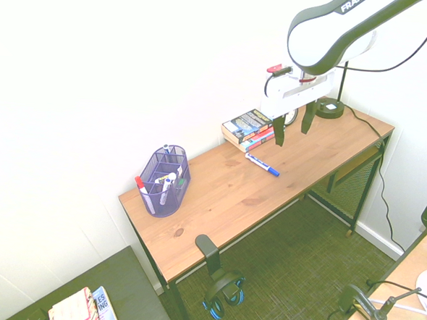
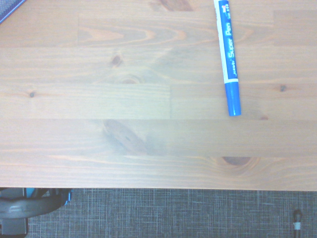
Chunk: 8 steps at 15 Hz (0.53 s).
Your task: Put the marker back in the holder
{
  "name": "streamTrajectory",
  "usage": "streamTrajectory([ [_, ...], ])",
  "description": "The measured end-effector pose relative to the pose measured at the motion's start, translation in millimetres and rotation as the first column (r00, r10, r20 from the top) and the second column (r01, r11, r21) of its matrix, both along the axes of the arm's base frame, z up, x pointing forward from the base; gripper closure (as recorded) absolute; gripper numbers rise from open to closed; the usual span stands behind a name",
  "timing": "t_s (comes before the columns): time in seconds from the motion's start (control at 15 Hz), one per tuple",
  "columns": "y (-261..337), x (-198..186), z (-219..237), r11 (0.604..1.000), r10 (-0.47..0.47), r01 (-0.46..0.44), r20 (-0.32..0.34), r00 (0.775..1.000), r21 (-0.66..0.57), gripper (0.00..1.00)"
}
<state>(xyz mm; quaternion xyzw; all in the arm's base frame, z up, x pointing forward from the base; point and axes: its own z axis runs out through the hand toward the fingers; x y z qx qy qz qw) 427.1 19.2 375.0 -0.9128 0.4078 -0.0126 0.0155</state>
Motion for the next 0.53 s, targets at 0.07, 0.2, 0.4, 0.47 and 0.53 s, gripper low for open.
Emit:
streamTrajectory([
  [0.07,0.0,0.1,-0.4,1.0,0.0,0.0,-0.001,1.0,0.0,0.0],
  [0.2,2.8,5.9,-0.4,1.0,0.022,-0.022,0.039,0.999,-0.013,0.0],
  [0.4,9.7,30.4,-20.9,0.996,0.072,-0.066,0.101,0.992,-0.058,0.0],
  [0.47,7.7,39.8,-32.8,0.995,0.079,-0.072,0.107,0.991,-0.073,0.0],
  [0.53,3.3,48.4,-46.2,0.994,0.084,-0.074,0.113,0.99,-0.086,0.0],
])
